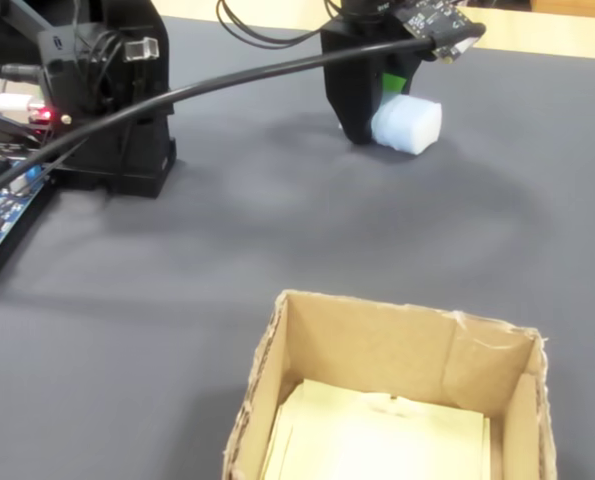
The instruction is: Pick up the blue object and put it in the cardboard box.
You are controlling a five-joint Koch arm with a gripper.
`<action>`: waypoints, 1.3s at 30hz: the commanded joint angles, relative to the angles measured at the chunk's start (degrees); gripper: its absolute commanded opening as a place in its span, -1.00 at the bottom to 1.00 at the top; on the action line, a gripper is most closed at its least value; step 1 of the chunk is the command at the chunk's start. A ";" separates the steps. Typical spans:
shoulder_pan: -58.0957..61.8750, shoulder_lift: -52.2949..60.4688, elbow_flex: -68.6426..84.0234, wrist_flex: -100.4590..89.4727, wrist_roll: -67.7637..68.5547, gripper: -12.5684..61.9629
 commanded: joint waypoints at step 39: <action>34.89 38.58 18.90 -36.91 -57.92 -0.59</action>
